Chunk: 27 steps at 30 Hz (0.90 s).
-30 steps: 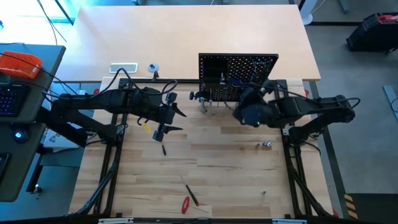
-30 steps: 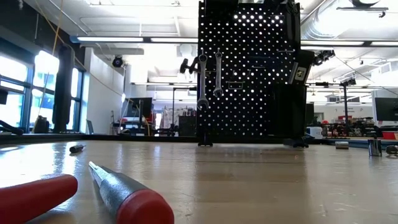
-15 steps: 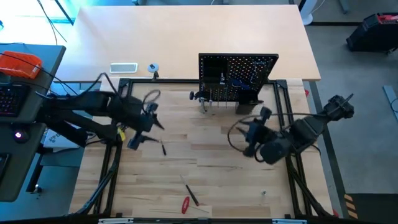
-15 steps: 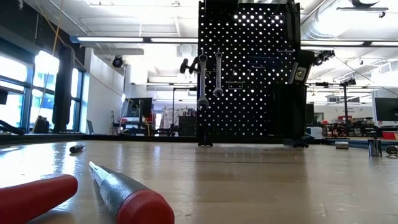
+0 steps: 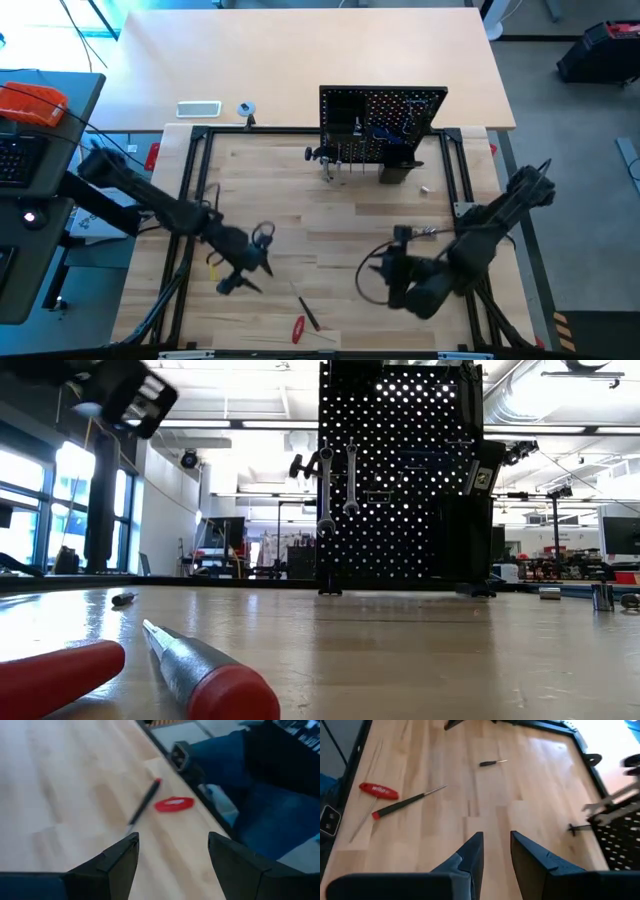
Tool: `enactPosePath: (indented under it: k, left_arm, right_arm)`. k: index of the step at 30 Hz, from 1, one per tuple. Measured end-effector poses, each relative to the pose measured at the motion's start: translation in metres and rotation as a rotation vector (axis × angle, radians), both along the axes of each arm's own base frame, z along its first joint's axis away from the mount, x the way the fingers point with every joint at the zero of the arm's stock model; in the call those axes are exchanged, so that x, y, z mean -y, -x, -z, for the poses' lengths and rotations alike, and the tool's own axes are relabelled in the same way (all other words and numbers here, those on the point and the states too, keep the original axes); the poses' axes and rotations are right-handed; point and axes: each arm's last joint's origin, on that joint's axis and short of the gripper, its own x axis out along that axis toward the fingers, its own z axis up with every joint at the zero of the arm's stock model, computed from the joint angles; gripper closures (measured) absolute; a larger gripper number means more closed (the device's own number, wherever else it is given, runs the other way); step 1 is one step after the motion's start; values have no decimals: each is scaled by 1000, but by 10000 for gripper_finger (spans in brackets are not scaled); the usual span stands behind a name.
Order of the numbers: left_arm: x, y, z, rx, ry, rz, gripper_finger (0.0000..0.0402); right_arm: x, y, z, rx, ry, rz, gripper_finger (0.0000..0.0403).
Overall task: Hang tools onto peg board
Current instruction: Hang the red T-handle hex key onto the pegboard
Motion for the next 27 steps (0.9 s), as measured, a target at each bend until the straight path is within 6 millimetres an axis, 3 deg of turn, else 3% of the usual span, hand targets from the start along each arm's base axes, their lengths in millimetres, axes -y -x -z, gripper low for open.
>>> enactPosePath:
  k: [8, 15, 20, 27]
  left_arm:
    - [59, -9, 51, 6, -13, 44, 172]
    - [99, -30, 69, 7, -57, 76, 172]
    - [120, -48, 76, 34, -100, 105, 172]
    - [134, -67, 95, 68, -149, 50, 172]
  right_arm:
    - [-39, -30, 48, -32, -38, -55, 313]
    - [-66, -46, 82, -19, -72, -83, 313]
    - [-74, -52, 94, 8, -80, -83, 313]
    - [-75, -56, 99, 22, -74, -66, 313]
